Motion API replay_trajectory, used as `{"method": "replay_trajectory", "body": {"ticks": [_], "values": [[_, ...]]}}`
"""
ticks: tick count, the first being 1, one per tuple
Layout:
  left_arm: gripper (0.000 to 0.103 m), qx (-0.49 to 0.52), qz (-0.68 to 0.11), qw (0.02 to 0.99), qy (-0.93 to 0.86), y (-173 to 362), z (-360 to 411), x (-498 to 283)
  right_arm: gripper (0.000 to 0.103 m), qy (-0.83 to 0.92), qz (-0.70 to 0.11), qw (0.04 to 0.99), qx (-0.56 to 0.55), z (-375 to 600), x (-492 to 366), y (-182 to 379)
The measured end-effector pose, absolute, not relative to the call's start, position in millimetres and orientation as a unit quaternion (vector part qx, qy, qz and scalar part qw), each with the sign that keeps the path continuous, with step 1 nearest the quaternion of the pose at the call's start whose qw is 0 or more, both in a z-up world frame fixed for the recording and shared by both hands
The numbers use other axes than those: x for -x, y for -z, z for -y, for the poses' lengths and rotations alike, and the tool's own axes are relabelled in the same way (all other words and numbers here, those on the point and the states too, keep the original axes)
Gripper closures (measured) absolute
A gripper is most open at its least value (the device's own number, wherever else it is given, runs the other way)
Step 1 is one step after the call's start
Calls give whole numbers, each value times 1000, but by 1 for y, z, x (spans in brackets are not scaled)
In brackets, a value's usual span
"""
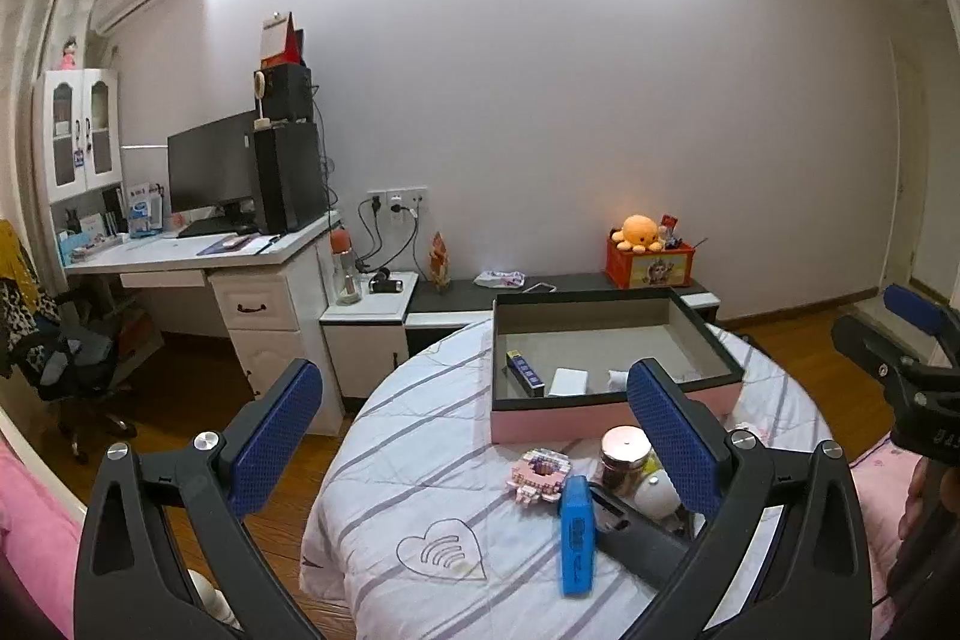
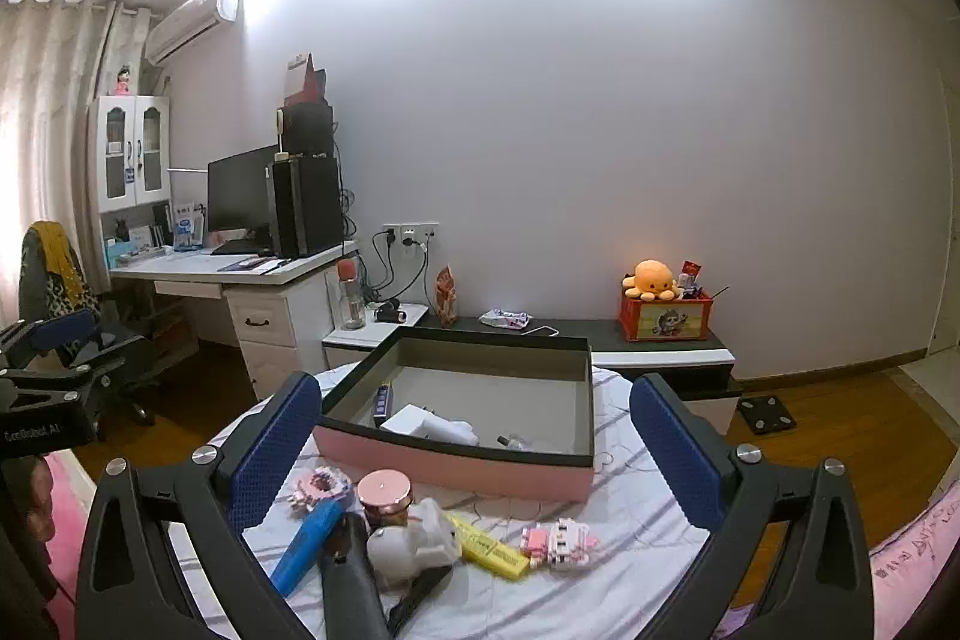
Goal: Organize rigid objects
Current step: 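Withdraw both tools from the box back over the bed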
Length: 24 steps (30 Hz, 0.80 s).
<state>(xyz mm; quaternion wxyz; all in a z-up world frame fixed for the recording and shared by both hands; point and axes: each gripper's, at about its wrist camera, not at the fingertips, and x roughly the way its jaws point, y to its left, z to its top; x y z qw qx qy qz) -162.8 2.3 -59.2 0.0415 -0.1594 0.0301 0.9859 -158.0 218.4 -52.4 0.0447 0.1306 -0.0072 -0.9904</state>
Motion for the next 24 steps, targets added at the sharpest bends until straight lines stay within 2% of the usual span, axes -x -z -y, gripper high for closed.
{"method": "replay_trajectory", "body": {"ticks": [12, 24], "values": [[0, 167, -38, 69, -983, 65, -11, 140, 0, 992, -6, 32, -125, -219, 116, 49], [0, 249, -68, 76, -963, 121, -30, 169, 0, 982, 8, 19, -188, -240, 137, 90]]}}
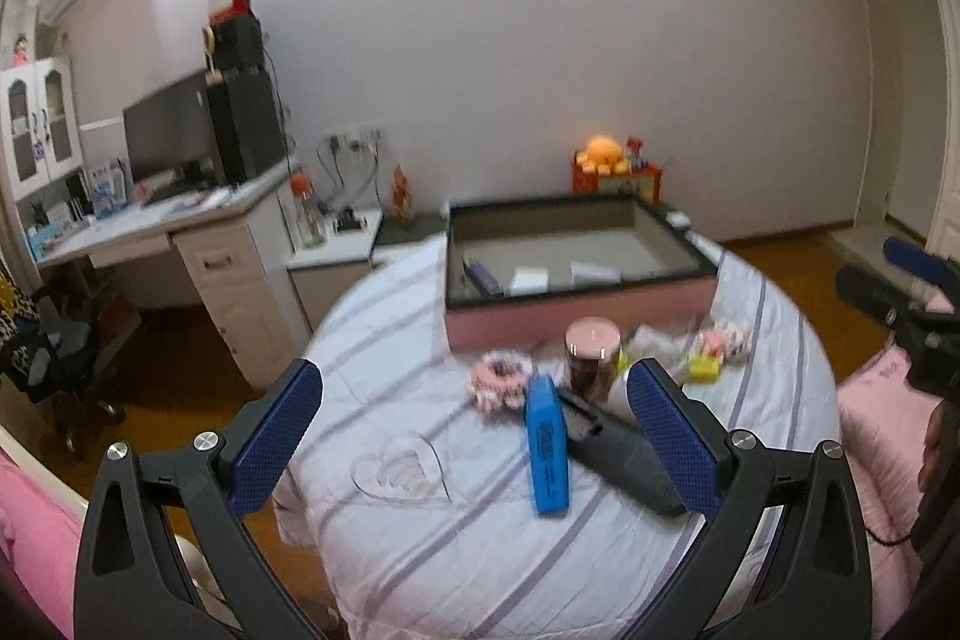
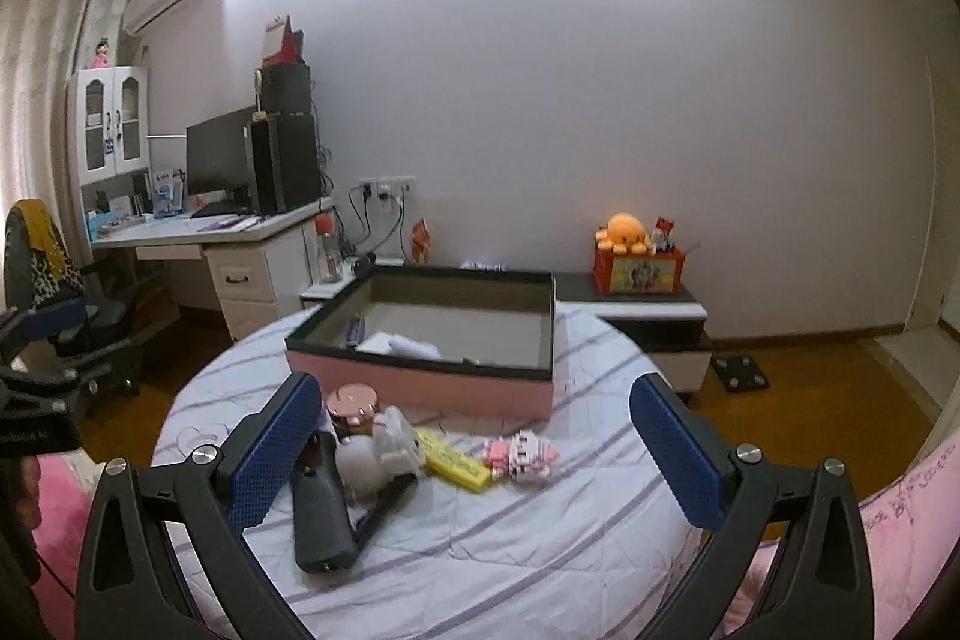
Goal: Organize rigid objects
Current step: 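Withdraw both tools from the box back over the bed, then grasp the blue highlighter with the left tool while the right tool grasps the block figure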
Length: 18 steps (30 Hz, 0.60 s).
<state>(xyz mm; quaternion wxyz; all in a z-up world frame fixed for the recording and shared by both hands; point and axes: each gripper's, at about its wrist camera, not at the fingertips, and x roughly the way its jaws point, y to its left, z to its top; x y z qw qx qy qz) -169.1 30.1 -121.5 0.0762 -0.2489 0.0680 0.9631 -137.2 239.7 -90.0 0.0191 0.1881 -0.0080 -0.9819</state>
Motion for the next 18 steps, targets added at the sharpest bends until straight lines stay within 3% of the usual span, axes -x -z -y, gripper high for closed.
{"method": "replay_trajectory", "body": {"ticks": [16, 18], "values": [[1, 369, -65, 81, -924, 211, -45, 237, 0, 956, 50, 3, -288, -284, 192, 167], [9, 382, -63, 83, -918, 220, -47, 244, 0, 954, 54, 3, -295, -290, 197, 173]]}}
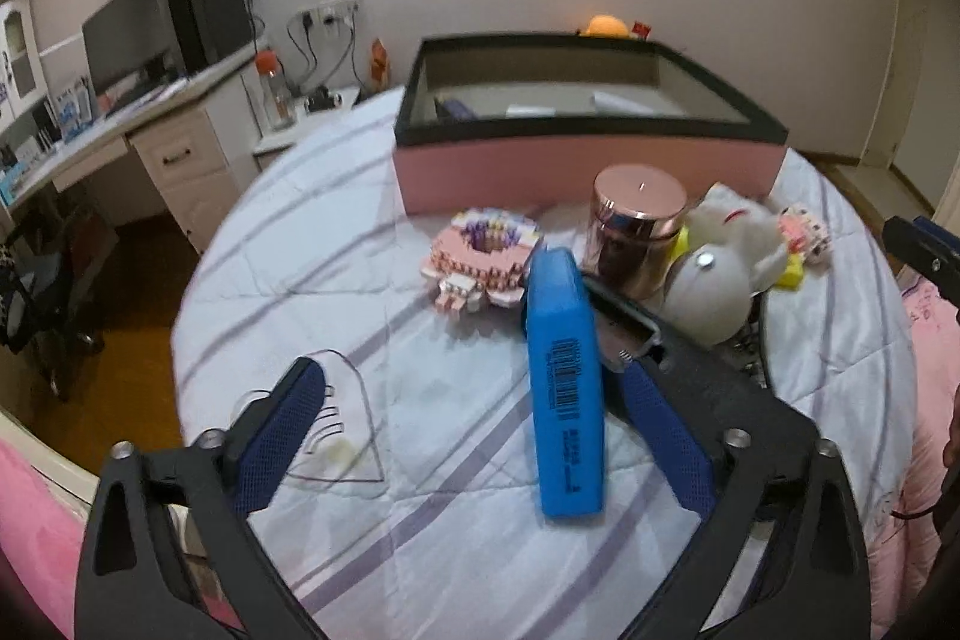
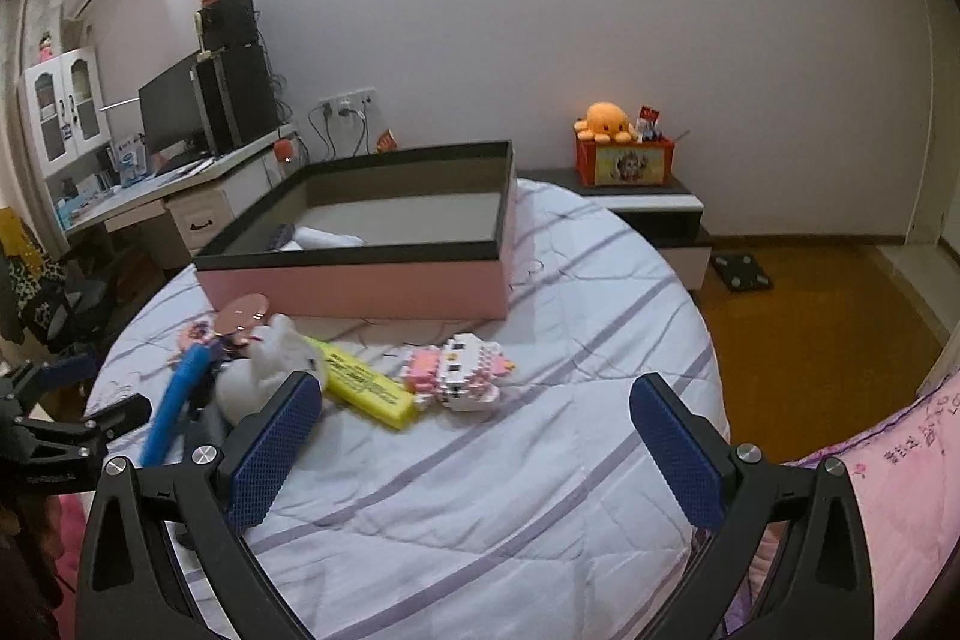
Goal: Organize rigid objects
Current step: 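Grasp the blue highlighter with the left tool while the right tool grasps the block figure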
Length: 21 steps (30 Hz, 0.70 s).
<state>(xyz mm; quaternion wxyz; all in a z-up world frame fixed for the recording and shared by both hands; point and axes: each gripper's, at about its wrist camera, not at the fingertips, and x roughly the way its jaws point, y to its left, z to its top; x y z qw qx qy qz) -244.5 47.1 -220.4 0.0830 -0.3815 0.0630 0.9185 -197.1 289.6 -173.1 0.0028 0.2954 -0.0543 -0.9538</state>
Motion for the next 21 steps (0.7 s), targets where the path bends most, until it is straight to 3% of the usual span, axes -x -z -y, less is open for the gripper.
{"method": "replay_trajectory", "body": {"ticks": [7, 9, 21], "values": [[49, 388, -38, 127, -912, 226, -50, 256, 0, 943, 66, 0, -325, -301, 221, 193], [73, 388, -30, 144, -910, 226, -52, 258, 0, 941, 66, 0, -333, -302, 227, 198], [78, 387, -53, 156, -907, 215, -38, 244, 0, 921, 28, 21, -388, -279, 269, 209]]}}
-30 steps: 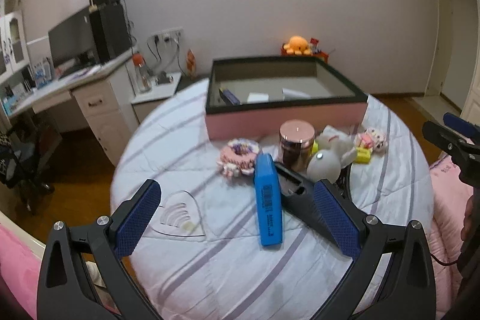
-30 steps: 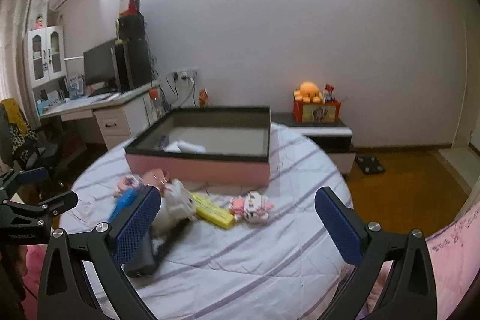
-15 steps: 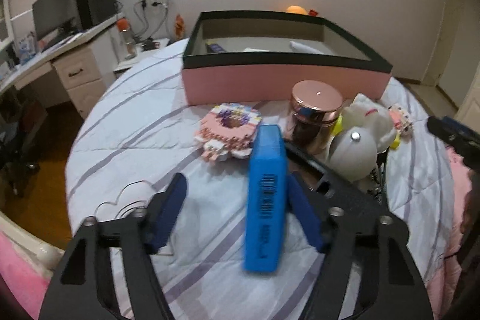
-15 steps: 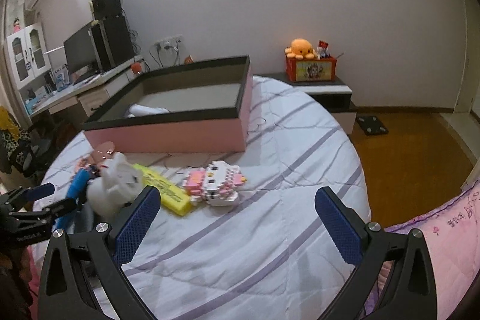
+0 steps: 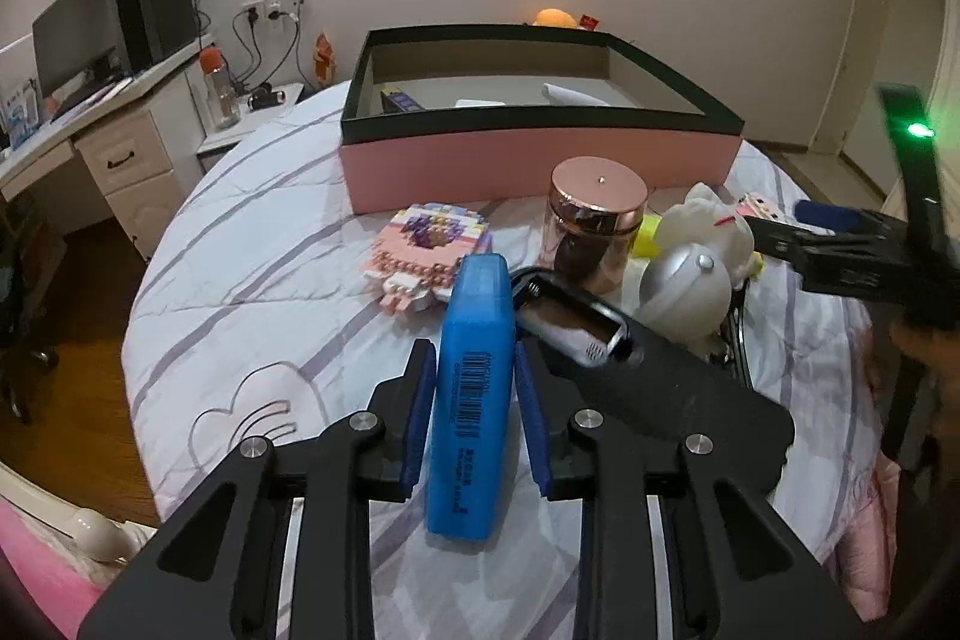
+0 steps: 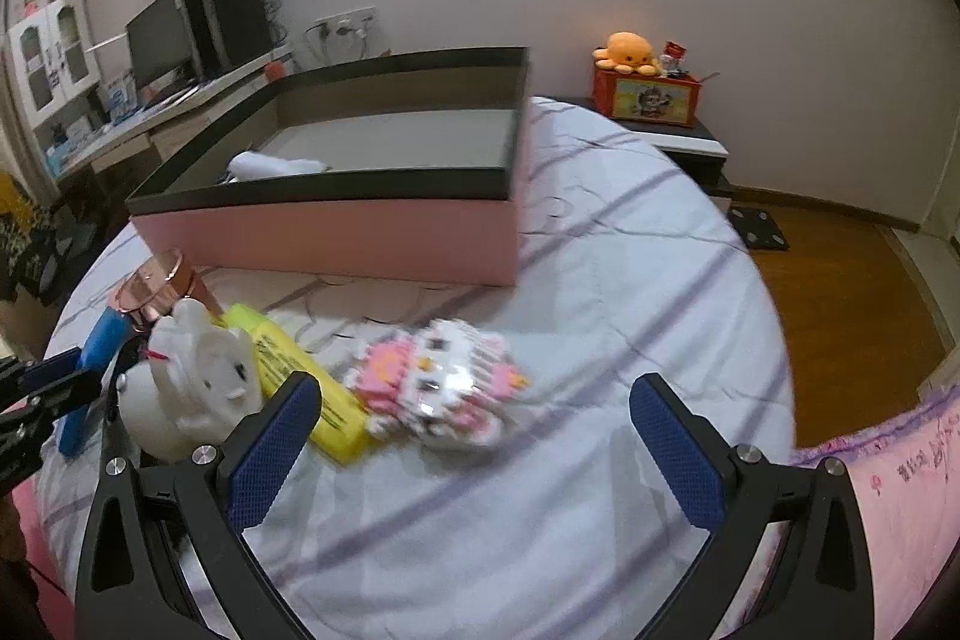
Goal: Organize rigid objects
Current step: 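Grasp the blue highlighter with the left tool while the right tool grasps the block figure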
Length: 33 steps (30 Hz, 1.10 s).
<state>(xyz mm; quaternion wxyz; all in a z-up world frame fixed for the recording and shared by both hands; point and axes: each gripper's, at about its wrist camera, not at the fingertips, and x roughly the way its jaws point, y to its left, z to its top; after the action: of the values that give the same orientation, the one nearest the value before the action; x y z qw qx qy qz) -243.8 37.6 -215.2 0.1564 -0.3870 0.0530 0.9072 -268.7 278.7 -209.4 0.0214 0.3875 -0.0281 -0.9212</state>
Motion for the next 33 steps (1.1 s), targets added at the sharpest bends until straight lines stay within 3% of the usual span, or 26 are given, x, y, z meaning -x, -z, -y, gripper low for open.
{"method": "replay_trajectory", "body": {"ticks": [8, 10, 15, 17, 18, 22, 24, 27, 33], "values": [[78, 385, -42, 147, -910, 214, -22, 241, 0, 911, 17, -21, -413, -275, 290, 217], [77, 387, -40, 146, -910, 216, -20, 241, 8, 906, 17, -26, -421, -279, 292, 221], [75, 393, -39, 148, -907, 224, -22, 246, 18, 903, 14, -27, -428, -278, 290, 223], [75, 391, -38, 149, -907, 225, -22, 247, 29, 905, 10, -19, -424, -277, 289, 223], [76, 390, -37, 151, -908, 225, -22, 247, 41, 907, 11, -16, -421, -277, 288, 222], [78, 385, -39, 157, -909, 223, -23, 244, 41, 919, 35, 0, -393, -284, 275, 216], [88, 382, -37, 164, -909, 220, -23, 241, 41, 919, 48, 5, -392, -286, 271, 215], [93, 380, -41, 177, -907, 217, -26, 238, 41, 921, 61, 13, -385, -287, 262, 212], [92, 384, -24, 171, -907, 218, -22, 233, 41, 922, 77, 51, -377, -277, 251, 202]]}}
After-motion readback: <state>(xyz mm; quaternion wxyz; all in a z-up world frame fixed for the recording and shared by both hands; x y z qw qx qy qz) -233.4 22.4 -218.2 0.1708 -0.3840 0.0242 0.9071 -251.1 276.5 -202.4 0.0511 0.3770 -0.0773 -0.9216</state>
